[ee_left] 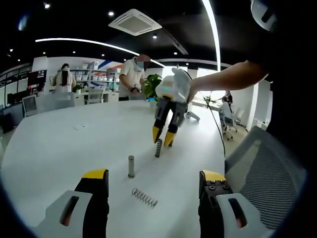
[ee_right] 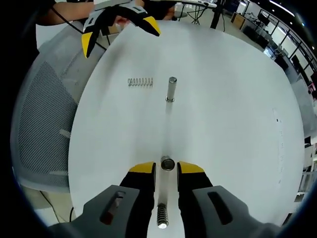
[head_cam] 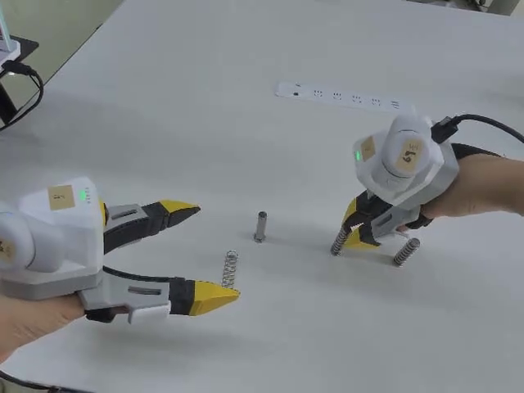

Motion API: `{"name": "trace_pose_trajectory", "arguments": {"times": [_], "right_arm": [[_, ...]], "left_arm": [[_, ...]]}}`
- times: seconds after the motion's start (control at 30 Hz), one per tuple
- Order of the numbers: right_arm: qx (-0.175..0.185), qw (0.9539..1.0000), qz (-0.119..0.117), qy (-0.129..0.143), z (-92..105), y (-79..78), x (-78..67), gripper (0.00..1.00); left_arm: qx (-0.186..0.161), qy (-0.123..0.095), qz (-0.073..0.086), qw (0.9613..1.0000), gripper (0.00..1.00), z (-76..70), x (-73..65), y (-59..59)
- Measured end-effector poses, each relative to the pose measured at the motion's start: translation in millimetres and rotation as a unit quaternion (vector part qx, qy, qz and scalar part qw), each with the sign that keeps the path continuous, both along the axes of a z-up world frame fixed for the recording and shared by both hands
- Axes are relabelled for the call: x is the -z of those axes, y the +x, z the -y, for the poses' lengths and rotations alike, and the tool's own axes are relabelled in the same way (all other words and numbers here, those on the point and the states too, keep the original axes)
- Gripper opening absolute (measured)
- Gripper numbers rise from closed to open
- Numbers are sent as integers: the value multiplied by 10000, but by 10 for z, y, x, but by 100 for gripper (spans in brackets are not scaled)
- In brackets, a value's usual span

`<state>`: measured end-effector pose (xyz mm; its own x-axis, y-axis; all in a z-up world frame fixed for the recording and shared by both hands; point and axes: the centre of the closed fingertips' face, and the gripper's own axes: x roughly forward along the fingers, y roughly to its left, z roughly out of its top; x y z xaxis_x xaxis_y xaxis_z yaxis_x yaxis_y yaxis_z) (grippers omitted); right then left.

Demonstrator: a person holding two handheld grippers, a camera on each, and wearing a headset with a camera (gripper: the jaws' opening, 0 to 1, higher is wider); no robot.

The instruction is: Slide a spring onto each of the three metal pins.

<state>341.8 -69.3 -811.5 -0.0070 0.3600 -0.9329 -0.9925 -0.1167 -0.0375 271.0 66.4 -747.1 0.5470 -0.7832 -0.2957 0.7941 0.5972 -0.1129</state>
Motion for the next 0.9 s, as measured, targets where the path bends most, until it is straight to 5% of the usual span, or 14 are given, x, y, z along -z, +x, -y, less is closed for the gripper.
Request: {"name": "trace_pose_trajectory", "arguments": {"times": [0.4, 0.9], "right_arm": [[464, 9976, -75, 503, 12, -8, -110, 23], [872, 9877, 110, 1290, 54, -68, -369, 25]], "left_arm": [[-48, -31, -9, 10000, 71, -5, -15, 5], [-85, -6, -42, 10000, 71, -15, -13, 13]]}}
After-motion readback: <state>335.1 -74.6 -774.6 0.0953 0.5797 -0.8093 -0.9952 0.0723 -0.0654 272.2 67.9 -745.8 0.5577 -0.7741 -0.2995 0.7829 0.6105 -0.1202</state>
